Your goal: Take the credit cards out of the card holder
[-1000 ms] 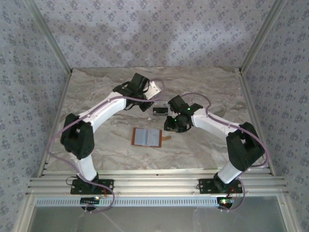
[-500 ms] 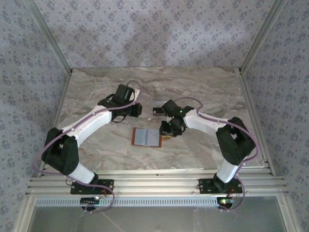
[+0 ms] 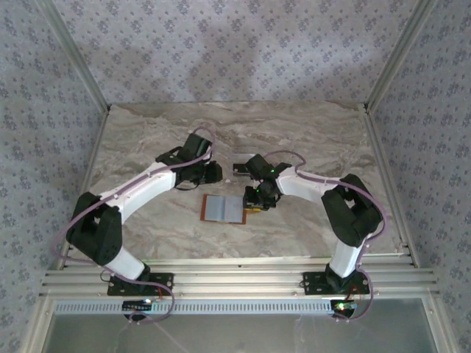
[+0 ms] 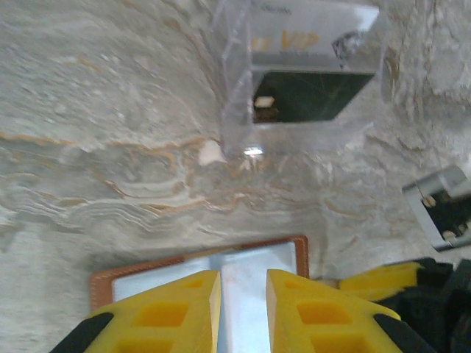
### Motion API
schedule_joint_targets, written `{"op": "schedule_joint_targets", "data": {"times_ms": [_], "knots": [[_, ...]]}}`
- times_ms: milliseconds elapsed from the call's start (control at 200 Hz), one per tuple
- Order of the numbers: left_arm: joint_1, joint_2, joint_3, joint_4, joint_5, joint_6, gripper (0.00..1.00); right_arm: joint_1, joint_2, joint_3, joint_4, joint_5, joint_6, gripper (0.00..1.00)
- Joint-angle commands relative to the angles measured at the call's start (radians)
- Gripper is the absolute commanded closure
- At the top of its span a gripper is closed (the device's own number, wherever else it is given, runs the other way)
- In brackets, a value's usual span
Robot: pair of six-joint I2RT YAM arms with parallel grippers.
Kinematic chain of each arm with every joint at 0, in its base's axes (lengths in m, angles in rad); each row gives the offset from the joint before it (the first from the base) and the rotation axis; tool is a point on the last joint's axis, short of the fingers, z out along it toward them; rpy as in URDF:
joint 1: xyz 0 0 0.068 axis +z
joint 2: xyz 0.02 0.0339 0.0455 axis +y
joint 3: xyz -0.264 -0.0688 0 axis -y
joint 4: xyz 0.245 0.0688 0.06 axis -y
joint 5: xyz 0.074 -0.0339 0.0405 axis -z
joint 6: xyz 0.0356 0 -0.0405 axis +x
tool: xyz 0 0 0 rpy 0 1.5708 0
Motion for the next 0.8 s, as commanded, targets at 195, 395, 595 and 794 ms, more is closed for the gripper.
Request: {"op": "schedule_joint_targets", "data": {"times_ms": [195, 395, 595, 794], "knots": [[-0.075, 0.048, -0.037, -0.002, 0.096, -0.100, 0.78, -0.016, 0.035, -0.036, 0.011, 0.013, -0.007, 0.70], [-0.090, 0.077, -0.073, 0.035, 0.139, -0.144, 0.85, -0.018, 0.046, -0.051, 0.025, 0.009, -0.007, 0.73], [-0.116, 0.122, -0.082, 0.110, 0.208, -0.176, 0.89, -0.019, 0.042, -0.047, 0.018, 0.007, -0.008, 0.74], [-0.125, 0.186, -0.081, 0.169, 0.272, -0.218, 0.90, -0.020, 0.036, -0.043, 0.014, 0.005, -0.007, 0.74]]}}
